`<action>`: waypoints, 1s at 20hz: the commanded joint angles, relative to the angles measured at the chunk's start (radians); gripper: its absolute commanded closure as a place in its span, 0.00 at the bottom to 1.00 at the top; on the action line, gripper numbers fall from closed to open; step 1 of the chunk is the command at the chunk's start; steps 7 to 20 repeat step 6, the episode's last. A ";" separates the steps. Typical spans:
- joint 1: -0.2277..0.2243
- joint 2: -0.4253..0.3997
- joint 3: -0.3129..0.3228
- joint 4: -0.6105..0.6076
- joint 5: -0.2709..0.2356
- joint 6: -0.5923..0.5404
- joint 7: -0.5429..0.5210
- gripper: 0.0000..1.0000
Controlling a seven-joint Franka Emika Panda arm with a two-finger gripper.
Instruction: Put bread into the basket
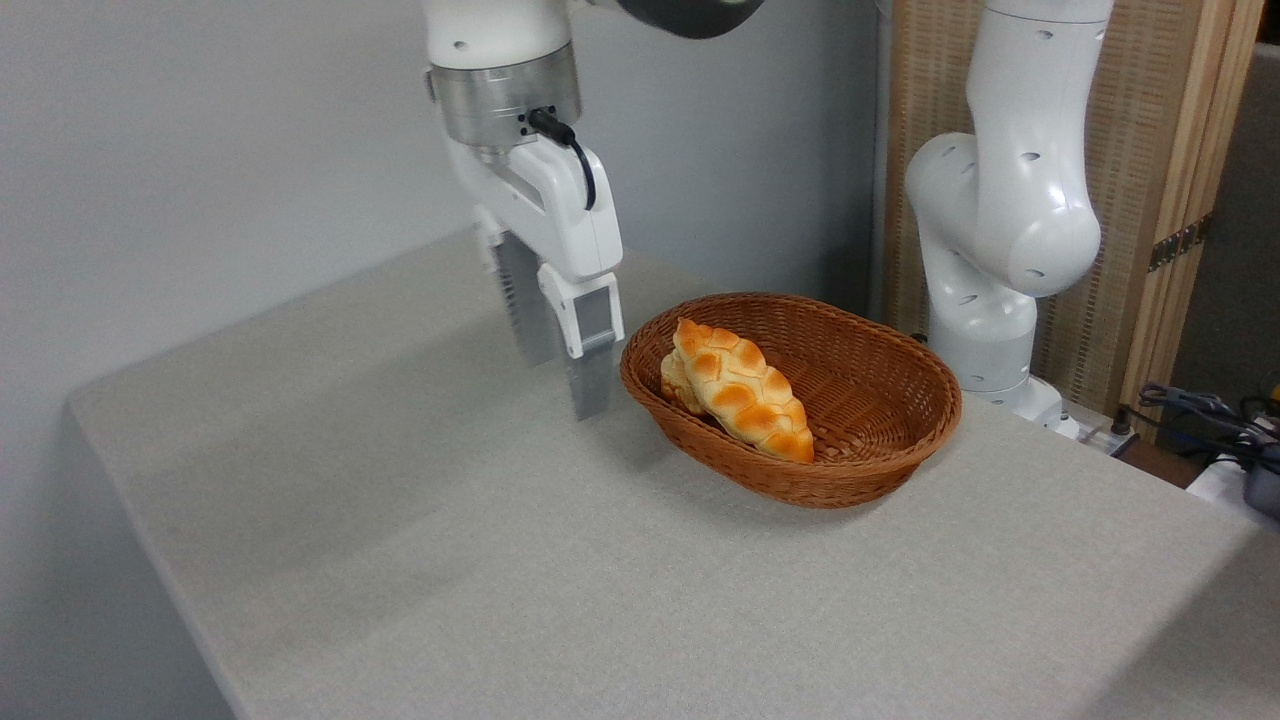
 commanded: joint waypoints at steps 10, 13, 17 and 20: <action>-0.006 0.010 0.026 0.024 -0.016 0.050 -0.120 0.00; -0.006 0.010 0.026 0.024 -0.016 0.050 -0.120 0.00; -0.006 0.010 0.026 0.024 -0.016 0.050 -0.120 0.00; -0.006 0.010 0.026 0.024 -0.016 0.050 -0.120 0.00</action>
